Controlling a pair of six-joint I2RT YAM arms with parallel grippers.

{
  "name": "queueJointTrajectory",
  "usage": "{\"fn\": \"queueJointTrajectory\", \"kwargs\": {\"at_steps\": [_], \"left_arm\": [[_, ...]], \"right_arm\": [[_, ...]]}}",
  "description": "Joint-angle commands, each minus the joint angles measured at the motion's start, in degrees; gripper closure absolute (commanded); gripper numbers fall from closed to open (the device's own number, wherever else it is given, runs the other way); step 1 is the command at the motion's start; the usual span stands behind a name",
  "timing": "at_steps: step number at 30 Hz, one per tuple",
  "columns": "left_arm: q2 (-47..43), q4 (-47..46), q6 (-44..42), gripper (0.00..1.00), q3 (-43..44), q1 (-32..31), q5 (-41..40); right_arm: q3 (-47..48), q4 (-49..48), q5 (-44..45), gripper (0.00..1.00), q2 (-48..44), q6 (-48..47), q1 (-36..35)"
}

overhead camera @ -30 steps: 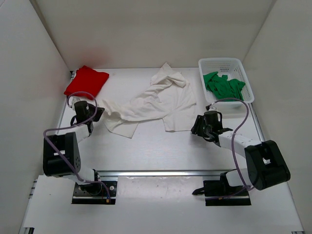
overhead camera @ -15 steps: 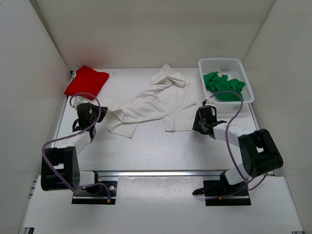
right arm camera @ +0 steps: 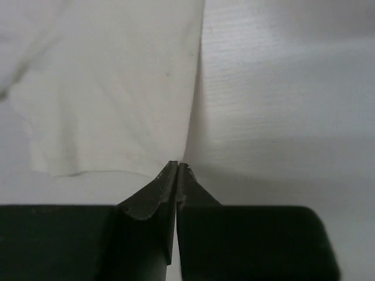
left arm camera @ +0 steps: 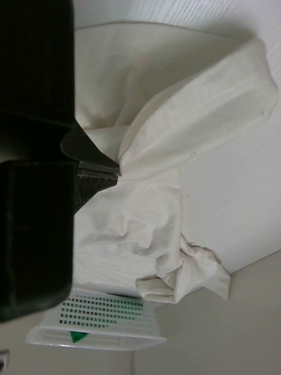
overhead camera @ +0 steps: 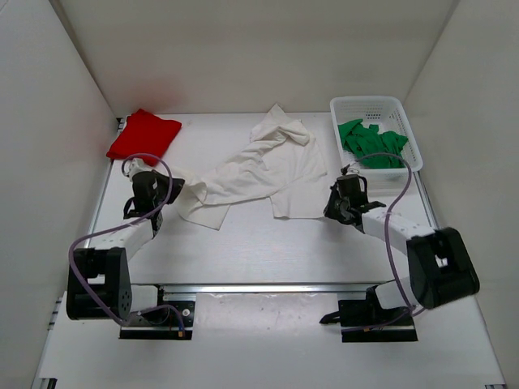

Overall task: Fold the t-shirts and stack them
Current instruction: Flatten out the tshirt

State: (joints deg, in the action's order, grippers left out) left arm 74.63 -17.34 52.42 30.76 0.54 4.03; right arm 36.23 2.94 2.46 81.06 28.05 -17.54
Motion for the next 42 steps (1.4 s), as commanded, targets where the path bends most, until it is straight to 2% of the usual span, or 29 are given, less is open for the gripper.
{"fn": "queueJointTrajectory", "kwargs": {"at_steps": [1,5,9,11,12,14,17,21,23,25,26,27,28,29,30,31,33,36,38,40,42], "left_arm": [[-4.49,3.35,-3.28,1.0,4.46,-2.9,2.12],[-7.57,12.66,-8.46,1.0,14.57,-5.19,7.2],[-10.55,23.05,-13.74,1.0,32.47,-7.22,9.32],[-12.48,25.6,-13.58,1.0,38.56,-3.46,11.95],[-13.8,25.0,-11.84,1.0,40.06,-0.65,15.36],[-15.3,24.47,-8.84,1.0,42.87,6.81,20.65],[-15.48,29.01,-9.17,1.0,50.68,10.27,21.99],[-15.04,32.89,-10.06,1.0,57.37,10.62,20.41],[-13.73,34.73,-10.67,1.0,59.58,10.98,19.79],[-12.93,34.92,-11.29,1.0,59.94,11.24,19.0],[-13.02,34.83,-11.47,1.0,59.24,10.89,17.95],[-12.85,33.88,-11.73,1.0,57.76,10.89,16.9],[-12.58,33.08,-12.17,1.0,56.96,10.37,15.75],[-11.97,32.29,-12.52,1.0,54.69,9.75,15.13],[-11.27,31.68,-12.7,1.0,51.71,8.79,14.08],[-11.26,30.63,-13.31,1.0,48.63,7.82,11.81],[-8.9,28.43,-14.45,1.0,43.71,5.54,8.47],[-2.24,25.71,-14.9,1.0,40.17,3.35,6.79],[3.13,24.73,-15.33,1.0,41.39,2.19,6.08],[10.24,25.51,-14.99,1.0,46.38,2.02,7.21],[14.2,25.69,-14.28,1.0,51.64,2.54,8.53]], "right_arm": [[4.53,2.75,1.49,1.0,-11.85,-1.15,-1.18],[14.82,10.23,5.97,1.0,-20.4,-4.14,-3.9],[32.45,18.84,17.97,1.0,-22.87,-9.06,-11.45],[43.96,21.31,26.86,1.0,-22.08,-14.49,-19.77],[49.32,21.4,34.9,1.0,-20.69,-18.61,-24.34],[58.72,21.67,41.01,1.0,-17.88,-25.11,-30.58],[74.37,21.67,44.83,1.0,-11.3,-35.05,-36.24],[95.04,24.48,40.09,1.0,-1.63,-40.6,-35.99],[98.4,21.34,40.26,1.0,1.37,-44.46,-35.46],[99.29,20.96,37.98,1.0,3.49,-45.89,-31.44],[99.3,21.05,33.97,1.0,4.71,-44.85,-29.24],[99.21,23.93,26.01,1.0,5.86,-40.32,-22.87],[99.21,25.87,21.23,1.0,6.65,-33.74,-13.32],[97.99,27.8,8.65,1.0,7.53,-26.54,-3.56],[94.76,27.39,-4.61,1.0,8.76,-23.86,0.27],[91.6,26.16,-11.79,1.0,10.86,-21.49,5.01],[89.99,25.89,-14.57,1.0,15.15,-21.72,6.89],[96.27,30.0,-18.79,1.0,26.03,-21.82,9.88],[103.32,32.65,-18.19,1.0,33.18,-21.73,10.33],[102.73,28.63,-19.06,1.0,34.78,-19.89,11.21],[106.83,27.56,-19.6,1.0,36.7,-17.95,11.3]]}}
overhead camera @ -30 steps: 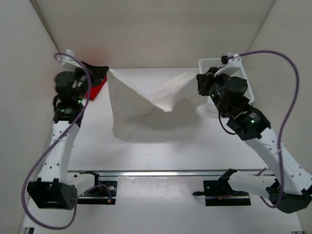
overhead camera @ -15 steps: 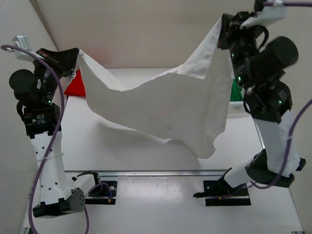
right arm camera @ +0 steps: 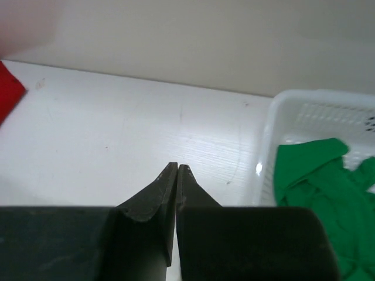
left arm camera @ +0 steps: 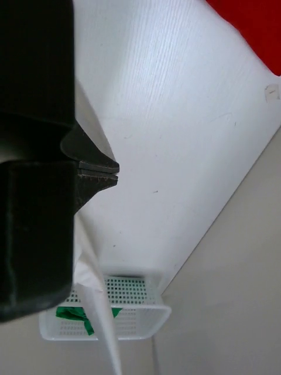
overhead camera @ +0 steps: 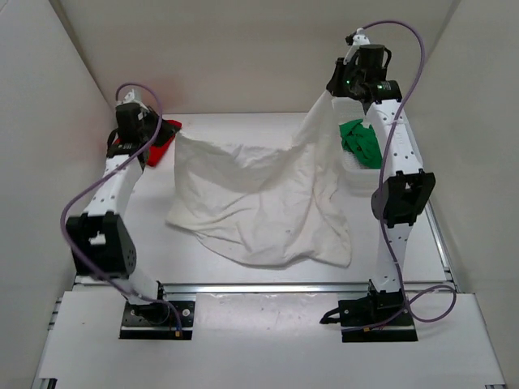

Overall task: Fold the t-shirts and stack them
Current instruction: Flatten out the tshirt

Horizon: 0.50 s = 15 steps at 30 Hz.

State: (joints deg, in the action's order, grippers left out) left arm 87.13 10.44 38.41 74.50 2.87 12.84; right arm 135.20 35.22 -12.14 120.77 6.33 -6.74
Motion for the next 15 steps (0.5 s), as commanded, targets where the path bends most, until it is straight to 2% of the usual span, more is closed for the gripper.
{"fn": "queueJointTrajectory", "kwargs": {"at_steps": [1,3,5,8,11,13,15], "left_arm": [[3.99,-1.57,-0.1,1.0,11.94,-0.23,-0.27],[6.8,0.45,0.52,1.0,19.08,-0.07,0.16],[8.66,1.08,1.65,1.0,27.07,0.99,1.3],[9.63,-1.46,6.3,1.0,32.18,3.8,4.81],[9.99,-1.39,7.03,1.0,35.88,5.56,4.65],[8.41,-1.3,6.68,1.0,35.19,5.83,3.95],[4.03,-4.53,7.02,1.0,29.16,7.31,3.77]], "right_arm": [[9.11,-6.73,-5.26,1.0,-3.26,4.65,1.2],[8.59,-10.78,-5.35,1.0,-4.83,6.24,1.91],[10.35,-14.2,-0.98,1.0,-7.64,3.8,0.68],[9.3,-19.47,1.41,1.0,-12.65,2.64,-0.81],[9.74,-21.5,-2.78,1.0,-15.03,4.91,1.11],[8.95,-20.9,-5.25,1.0,-16.18,6.33,2.52],[7.28,-18.8,-9.02,1.0,-17.58,7.55,3.75]]}}
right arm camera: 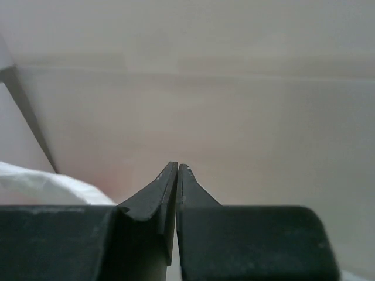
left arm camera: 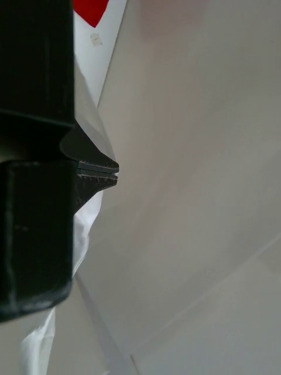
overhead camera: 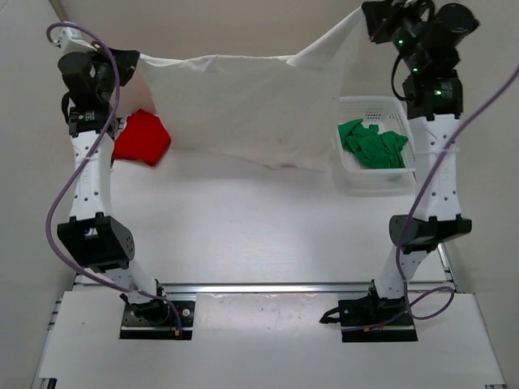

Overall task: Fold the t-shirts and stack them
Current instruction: Flatten out the tshirt

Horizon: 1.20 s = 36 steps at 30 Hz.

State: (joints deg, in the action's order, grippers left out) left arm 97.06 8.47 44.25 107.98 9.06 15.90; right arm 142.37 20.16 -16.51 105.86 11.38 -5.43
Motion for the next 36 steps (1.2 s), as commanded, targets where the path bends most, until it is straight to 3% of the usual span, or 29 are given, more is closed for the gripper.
{"fn": "queueJointTrajectory", "kwargs": {"at_steps": [1,4,7,10,14,17,21,24,27,29,34,36], "left_arm": [[-6.7,-3.71,1.63,1.0,-6.71,1.4,0.97],[-12.67,-7.76,1.37,1.0,-16.47,3.06,0.09],[-19.17,-11.44,-0.21,1.0,-27.71,3.69,-0.87],[-26.29,-13.22,-2.48,1.0,-42.9,2.72,-3.15],[-35.5,-11.81,-4.27,1.0,-60.73,1.66,-5.1],[-40.79,-13.91,-1.11,1.0,-75.24,6.3,0.16],[-44.32,-11.2,-2.23,1.0,-86.08,9.13,3.26],[-47.31,-8.48,-4.16,1.0,-88.55,9.13,2.03],[-51.07,-4.96,-5.49,1.0,-87.86,11.15,4.3],[-52.58,-5.13,-4.35,1.0,-85.42,9.24,4.84],[-50.56,-0.4,-3.28,1.0,-67.4,-0.34,2.74],[-50.21,0.84,-3.99,1.0,-60.82,0.07,3.95]], "right_arm": [[-0.68,-2.86,-4.67,1.0,-3.81,2.34,2.44],[-7.17,3.03,-1.43,1.0,-8.03,-2.14,-1.15],[-30.94,-2.71,2.97,1.0,-18.83,-1.64,-3.18],[-61.77,-9.17,3.58,1.0,-31.22,2.24,-5.36],[-85.18,-8.48,13.33,1.0,-44.74,6.98,-11.69],[-97.32,-4.8,16.24,1.0,-53.79,11.37,-14.42],[-110.25,3.63,12.84,1.0,-66.89,18.4,-14.18],[-114.23,9.78,5.37,1.0,-75.86,21.75,-12.5],[-113.98,13.58,6.4,1.0,-84.04,23.51,-15.56],[-110.05,12.98,9.81,1.0,-85.21,22.3,-17.4],[-86.49,14.12,20.54,1.0,-70.81,13.25,-26.36],[-78.95,13.07,27.02,1.0,-66.51,10.0,-29.35]]}}
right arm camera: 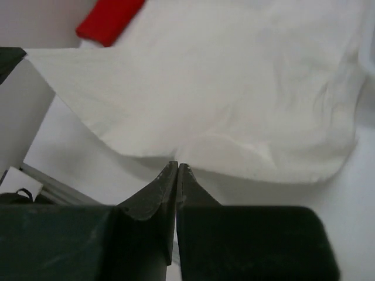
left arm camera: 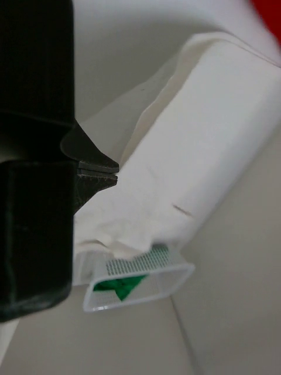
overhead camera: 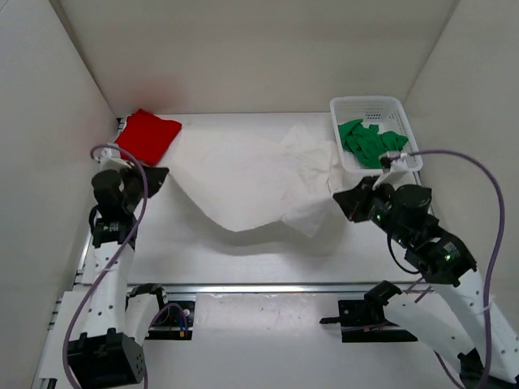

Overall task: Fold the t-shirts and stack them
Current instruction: Flatten out the tshirt

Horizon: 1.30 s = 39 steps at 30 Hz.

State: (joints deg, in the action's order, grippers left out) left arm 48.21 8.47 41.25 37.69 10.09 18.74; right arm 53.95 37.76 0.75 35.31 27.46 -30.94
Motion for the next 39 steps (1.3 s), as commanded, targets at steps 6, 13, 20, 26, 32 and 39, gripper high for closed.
{"fn": "queueJointTrajectory", "kwargs": {"at_steps": [6,13,20,26,32,39], "left_arm": [[6.0,-0.21,6.63,1.0,30.73,3.0,9.45],[12.95,1.19,10.79,1.0,51.93,8.99,12.47],[18.5,2.61,7.88,1.0,51.62,6.27,5.89],[22.45,0.41,0.23,1.0,38.87,-2.26,-6.95],[34.82,-2.58,0.67,1.0,39.02,-3.67,-5.74],[39.95,0.23,4.27,1.0,61.52,-0.51,-1.96]], "right_arm": [[45.02,-5.15,21.29,0.99,22.3,-19.61,-8.26],[85.7,-13.77,35.91,1.0,46.06,-44.51,-21.94],[80.28,-17.64,8.41,1.0,52.74,-32.11,6.15],[78.07,-14.99,-16.31,1.0,68.56,-20.16,24.43],[85.78,-15.16,-18.07,1.0,80.17,-20.79,23.3],[91.42,-28.86,-18.77,1.0,75.27,-12.7,24.35]]}}
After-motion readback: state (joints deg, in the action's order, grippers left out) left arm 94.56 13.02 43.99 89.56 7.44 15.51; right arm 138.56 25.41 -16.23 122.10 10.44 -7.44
